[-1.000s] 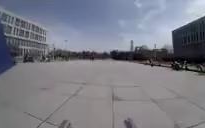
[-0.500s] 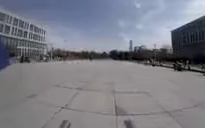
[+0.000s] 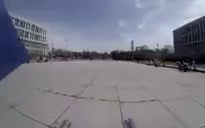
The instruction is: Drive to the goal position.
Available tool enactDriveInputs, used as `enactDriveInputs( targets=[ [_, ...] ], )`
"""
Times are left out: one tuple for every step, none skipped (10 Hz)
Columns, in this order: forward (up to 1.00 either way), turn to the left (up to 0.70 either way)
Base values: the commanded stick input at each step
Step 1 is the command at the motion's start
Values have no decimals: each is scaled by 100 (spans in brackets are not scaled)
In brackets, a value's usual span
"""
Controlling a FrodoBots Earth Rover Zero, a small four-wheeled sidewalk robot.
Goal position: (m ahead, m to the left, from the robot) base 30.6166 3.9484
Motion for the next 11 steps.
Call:
enactDriveInputs(
  targets=[
    [85,0],
    [85,0],
    [85,0],
    [85,0],
    [85,0],
    [85,0],
    [85,0],
    [85,0],
    [85,0],
    [85,0],
    [85,0]
  ],
)
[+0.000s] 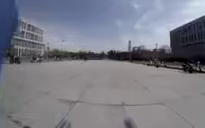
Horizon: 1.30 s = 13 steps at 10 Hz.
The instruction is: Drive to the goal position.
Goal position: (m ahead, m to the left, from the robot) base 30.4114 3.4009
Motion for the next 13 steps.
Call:
enactDriveInputs(
  targets=[
    [85,0],
    [85,0],
    [85,0],
    [85,0],
    [85,0],
    [85,0],
    [85,0],
    [85,0],
    [85,0],
    [85,0],
    [85,0],
    [85,0],
    [85,0]
  ],
)
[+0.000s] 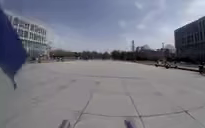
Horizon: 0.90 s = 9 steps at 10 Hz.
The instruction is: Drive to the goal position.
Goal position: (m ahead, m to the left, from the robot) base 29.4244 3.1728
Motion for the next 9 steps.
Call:
enactDriveInputs(
  targets=[
    [85,0],
    [85,0],
    [85,0],
    [85,0],
    [85,0],
    [85,0],
    [85,-9],
    [85,-33],
    [85,-14]
  ],
)
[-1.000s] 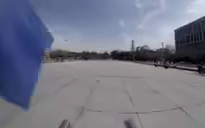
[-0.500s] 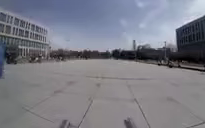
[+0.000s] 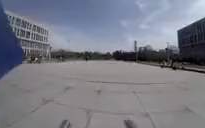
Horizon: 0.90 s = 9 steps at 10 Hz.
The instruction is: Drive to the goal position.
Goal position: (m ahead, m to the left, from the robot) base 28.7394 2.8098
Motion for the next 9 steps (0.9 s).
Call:
enactDriveInputs(
  targets=[
    [85,0],
    [85,0],
    [85,0],
    [85,0],
    [85,0],
    [85,0],
    [85,0],
    [85,0],
    [85,0]
  ],
)
